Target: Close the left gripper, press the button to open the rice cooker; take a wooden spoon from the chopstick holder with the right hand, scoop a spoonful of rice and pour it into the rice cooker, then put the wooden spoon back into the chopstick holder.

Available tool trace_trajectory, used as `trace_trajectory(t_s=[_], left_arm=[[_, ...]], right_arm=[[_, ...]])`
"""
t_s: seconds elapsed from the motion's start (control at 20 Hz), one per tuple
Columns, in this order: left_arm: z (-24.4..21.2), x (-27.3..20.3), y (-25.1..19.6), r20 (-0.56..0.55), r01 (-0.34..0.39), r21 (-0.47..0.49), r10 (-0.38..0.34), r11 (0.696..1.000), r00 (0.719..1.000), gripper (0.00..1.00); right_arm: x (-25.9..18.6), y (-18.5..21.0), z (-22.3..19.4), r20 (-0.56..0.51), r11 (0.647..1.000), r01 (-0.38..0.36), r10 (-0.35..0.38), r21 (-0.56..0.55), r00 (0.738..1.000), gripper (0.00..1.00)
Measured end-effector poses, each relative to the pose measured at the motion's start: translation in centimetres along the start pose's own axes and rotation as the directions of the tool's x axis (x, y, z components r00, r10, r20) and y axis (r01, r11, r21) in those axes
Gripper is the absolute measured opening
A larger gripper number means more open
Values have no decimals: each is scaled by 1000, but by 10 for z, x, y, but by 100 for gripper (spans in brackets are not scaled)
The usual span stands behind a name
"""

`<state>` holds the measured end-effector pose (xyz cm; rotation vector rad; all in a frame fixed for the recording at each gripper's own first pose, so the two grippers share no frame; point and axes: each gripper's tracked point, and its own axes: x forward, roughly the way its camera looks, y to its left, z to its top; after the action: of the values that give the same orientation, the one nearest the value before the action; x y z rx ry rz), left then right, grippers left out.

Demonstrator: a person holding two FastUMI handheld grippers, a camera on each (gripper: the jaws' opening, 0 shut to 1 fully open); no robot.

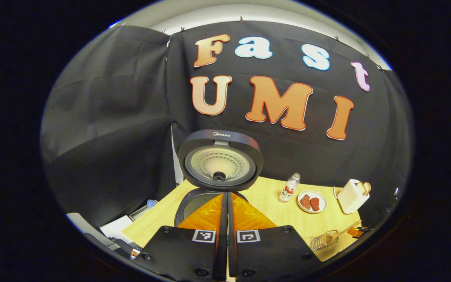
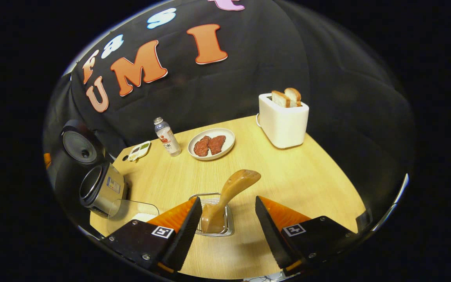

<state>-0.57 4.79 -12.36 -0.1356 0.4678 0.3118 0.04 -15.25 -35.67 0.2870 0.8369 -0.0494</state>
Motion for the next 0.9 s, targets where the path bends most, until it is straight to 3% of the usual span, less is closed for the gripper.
trace_trajectory(t_s=[0.1, 0.15, 0.25, 0.3, 0.35, 0.5, 0.55, 0.6, 0.65, 0.7, 0.9], left_arm=[[4, -12, -7, 25, 1, 34, -2, 999, 1000, 6], [6, -18, -4, 43, -25, 61, 22, 998, 999, 19], [17, -27, 9, 86, -101, 114, 91, 988, 992, 34], [20, -32, 10, 101, -123, 123, 110, 985, 989, 29], [20, -37, 12, 101, -135, 123, 123, 983, 987, 36], [14, -45, 23, 93, -168, 121, 158, 978, 983, 35], [12, -46, 27, 89, -176, 123, 166, 977, 982, 35], [10, -45, 30, 85, -177, 120, 168, 977, 982, 35], [8, -43, 34, 81, -182, 117, 173, 976, 982, 36], [8, -40, 39, 77, -182, 112, 174, 977, 982, 35], [0, -28, 43, 76, -128, 120, 120, 984, 990, 36]], right_arm=[[15, 2, -5, -27, 999, -27, 28, 33, 999, 84], [21, 4, -6, -37, 998, -38, 40, 47, 999, 82], [36, 6, -6, -40, 996, -52, 56, 76, 998, 78], [43, 7, -5, -37, 995, -56, 60, 87, 998, 77], [50, 9, -4, -37, 994, -63, 67, 93, 997, 75], [66, 10, 0, -8, 995, -66, 67, 69, 998, 70], [69, 11, -1, -13, 996, -69, 70, 53, 997, 54], [69, 5, -7, -32, 998, -39, 40, 38, 999, 52], [62, 6, -5, -23, 997, -31, 33, 64, 999, 29], [65, 10, -2, -24, 996, -43, 45, 84, 999, 22], [55, 16, 4, 3, 998, -1, 1, 70, 1000, 17]])
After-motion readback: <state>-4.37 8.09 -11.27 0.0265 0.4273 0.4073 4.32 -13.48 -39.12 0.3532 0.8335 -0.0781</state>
